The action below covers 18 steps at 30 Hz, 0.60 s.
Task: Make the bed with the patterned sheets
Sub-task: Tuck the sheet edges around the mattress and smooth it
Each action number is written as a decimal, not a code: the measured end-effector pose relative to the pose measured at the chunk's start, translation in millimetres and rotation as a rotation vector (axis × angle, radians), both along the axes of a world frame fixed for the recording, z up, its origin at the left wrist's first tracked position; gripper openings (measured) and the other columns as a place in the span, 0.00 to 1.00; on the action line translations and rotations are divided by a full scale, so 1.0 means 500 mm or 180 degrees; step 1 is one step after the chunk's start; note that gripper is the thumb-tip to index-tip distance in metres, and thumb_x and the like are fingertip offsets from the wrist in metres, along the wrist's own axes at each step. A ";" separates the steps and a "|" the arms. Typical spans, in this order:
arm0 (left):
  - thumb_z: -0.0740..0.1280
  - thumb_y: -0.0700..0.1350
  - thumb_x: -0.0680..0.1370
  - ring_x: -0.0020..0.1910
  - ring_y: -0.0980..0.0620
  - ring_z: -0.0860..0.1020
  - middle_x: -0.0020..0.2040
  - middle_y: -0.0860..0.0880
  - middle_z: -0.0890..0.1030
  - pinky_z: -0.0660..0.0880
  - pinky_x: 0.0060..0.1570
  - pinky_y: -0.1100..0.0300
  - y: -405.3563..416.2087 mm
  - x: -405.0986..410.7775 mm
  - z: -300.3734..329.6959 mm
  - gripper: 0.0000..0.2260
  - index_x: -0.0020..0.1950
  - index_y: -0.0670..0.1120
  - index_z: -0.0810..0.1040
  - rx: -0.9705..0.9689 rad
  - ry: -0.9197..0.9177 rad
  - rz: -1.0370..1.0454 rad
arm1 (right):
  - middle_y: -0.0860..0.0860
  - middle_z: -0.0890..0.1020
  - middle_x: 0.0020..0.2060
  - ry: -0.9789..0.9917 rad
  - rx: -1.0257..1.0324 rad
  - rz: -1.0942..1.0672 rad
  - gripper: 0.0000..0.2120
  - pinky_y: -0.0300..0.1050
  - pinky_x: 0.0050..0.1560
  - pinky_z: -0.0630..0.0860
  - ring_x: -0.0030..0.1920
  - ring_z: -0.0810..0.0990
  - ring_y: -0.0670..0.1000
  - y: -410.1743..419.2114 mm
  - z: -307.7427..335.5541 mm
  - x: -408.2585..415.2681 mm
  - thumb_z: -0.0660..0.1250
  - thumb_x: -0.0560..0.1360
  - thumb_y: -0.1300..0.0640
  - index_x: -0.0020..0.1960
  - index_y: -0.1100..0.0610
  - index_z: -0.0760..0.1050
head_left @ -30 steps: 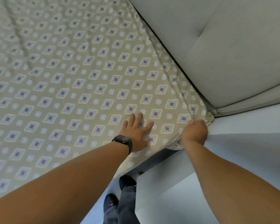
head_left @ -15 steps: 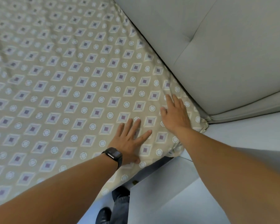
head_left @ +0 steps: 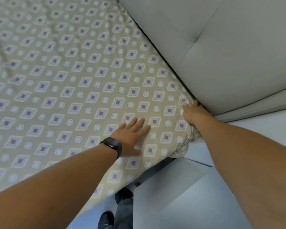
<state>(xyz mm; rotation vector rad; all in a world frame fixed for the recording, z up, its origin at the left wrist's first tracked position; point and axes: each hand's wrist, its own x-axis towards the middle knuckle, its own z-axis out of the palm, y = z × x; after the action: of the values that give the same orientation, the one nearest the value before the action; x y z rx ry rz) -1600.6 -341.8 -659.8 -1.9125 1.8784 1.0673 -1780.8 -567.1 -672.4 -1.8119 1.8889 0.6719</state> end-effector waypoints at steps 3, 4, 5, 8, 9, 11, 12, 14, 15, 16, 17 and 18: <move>0.61 0.54 0.83 0.81 0.51 0.38 0.83 0.53 0.38 0.44 0.80 0.48 -0.002 0.005 0.019 0.37 0.82 0.57 0.37 -0.0016 0.0111 0.0172 | 0.54 0.46 0.82 -0.0281 -0.0116 0.0286 0.34 0.58 0.79 0.49 0.81 0.49 0.59 0.075 0.016 0.011 0.44 0.84 0.40 0.83 0.56 0.40; 0.60 0.53 0.83 0.81 0.51 0.39 0.83 0.54 0.39 0.45 0.80 0.48 -0.003 0.009 0.031 0.36 0.82 0.57 0.38 -0.0046 0.0127 0.0194 | 0.53 0.44 0.82 -0.0319 -0.0118 0.0549 0.33 0.56 0.80 0.46 0.81 0.46 0.58 0.100 0.020 0.012 0.44 0.84 0.40 0.83 0.55 0.39; 0.59 0.52 0.84 0.82 0.51 0.40 0.83 0.54 0.41 0.46 0.80 0.48 -0.003 0.013 0.044 0.35 0.83 0.57 0.39 -0.0039 0.0134 0.0182 | 0.53 0.42 0.82 -0.0348 -0.0107 0.0811 0.33 0.55 0.80 0.44 0.82 0.44 0.57 0.122 0.025 0.013 0.44 0.85 0.41 0.83 0.54 0.37; 0.58 0.52 0.84 0.82 0.51 0.44 0.83 0.54 0.46 0.49 0.80 0.49 0.025 0.049 0.128 0.33 0.83 0.57 0.41 -0.0009 0.0101 0.0216 | 0.53 0.39 0.82 -0.0397 -0.0220 0.1615 0.31 0.55 0.81 0.41 0.81 0.40 0.57 0.180 0.088 0.056 0.46 0.85 0.45 0.83 0.54 0.37; 0.57 0.53 0.84 0.82 0.51 0.46 0.83 0.54 0.48 0.51 0.80 0.50 0.034 0.073 0.173 0.32 0.83 0.58 0.41 -0.0001 0.0033 0.0284 | 0.53 0.38 0.82 -0.0423 -0.0363 0.2052 0.31 0.56 0.81 0.41 0.81 0.39 0.57 0.195 0.127 0.089 0.48 0.86 0.48 0.83 0.54 0.37; 0.57 0.53 0.85 0.82 0.50 0.53 0.83 0.54 0.53 0.59 0.77 0.50 0.057 0.107 0.265 0.31 0.83 0.59 0.43 0.0104 0.0062 0.0661 | 0.52 0.36 0.81 -0.0633 -0.0472 0.2902 0.31 0.56 0.80 0.40 0.81 0.37 0.57 0.232 0.210 0.146 0.51 0.85 0.53 0.83 0.52 0.38; 0.57 0.53 0.84 0.80 0.49 0.58 0.82 0.54 0.57 0.64 0.74 0.50 0.073 0.126 0.324 0.30 0.83 0.60 0.45 0.0099 0.0046 0.0962 | 0.51 0.35 0.81 -0.0716 -0.0490 0.3262 0.31 0.55 0.80 0.39 0.81 0.36 0.56 0.253 0.261 0.174 0.50 0.86 0.53 0.83 0.52 0.38; 0.57 0.54 0.84 0.74 0.48 0.69 0.79 0.53 0.66 0.71 0.69 0.50 0.112 0.143 0.415 0.29 0.82 0.61 0.49 0.0104 0.0186 0.1624 | 0.50 0.34 0.80 -0.0809 -0.0402 0.3452 0.29 0.54 0.81 0.39 0.81 0.34 0.55 0.288 0.359 0.210 0.48 0.86 0.51 0.83 0.51 0.38; 0.57 0.54 0.84 0.71 0.48 0.72 0.77 0.53 0.69 0.72 0.67 0.51 0.155 0.166 0.509 0.28 0.82 0.61 0.51 0.0075 0.0229 0.2052 | 0.49 0.34 0.80 -0.0949 -0.0364 0.3445 0.29 0.53 0.81 0.40 0.81 0.34 0.54 0.316 0.451 0.247 0.48 0.86 0.51 0.83 0.51 0.39; 0.58 0.54 0.84 0.69 0.49 0.74 0.75 0.53 0.72 0.73 0.67 0.51 0.172 0.166 0.545 0.27 0.82 0.61 0.54 0.0076 0.0332 0.2251 | 0.49 0.35 0.81 -0.1056 -0.0352 0.3360 0.29 0.53 0.81 0.41 0.81 0.35 0.54 0.331 0.483 0.253 0.48 0.86 0.50 0.83 0.51 0.40; 0.58 0.54 0.84 0.67 0.50 0.76 0.73 0.53 0.74 0.73 0.66 0.52 0.207 0.172 0.598 0.25 0.81 0.60 0.57 0.0063 0.0403 0.2436 | 0.49 0.36 0.81 -0.1120 -0.0411 0.3327 0.29 0.52 0.81 0.43 0.81 0.36 0.54 0.358 0.544 0.267 0.49 0.86 0.50 0.83 0.51 0.41; 0.58 0.53 0.84 0.65 0.50 0.77 0.72 0.53 0.75 0.73 0.66 0.52 0.234 0.173 0.648 0.24 0.80 0.59 0.60 0.0088 0.0451 0.2509 | 0.49 0.37 0.81 -0.1289 -0.0404 0.3193 0.29 0.52 0.81 0.45 0.81 0.37 0.54 0.376 0.587 0.275 0.50 0.86 0.50 0.83 0.51 0.42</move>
<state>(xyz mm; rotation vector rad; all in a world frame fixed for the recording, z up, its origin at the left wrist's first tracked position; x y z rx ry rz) -1514.0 -224.8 -335.7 -2.6968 1.1304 1.4395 -1643.2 -379.1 -379.0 -2.6967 0.6961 0.4117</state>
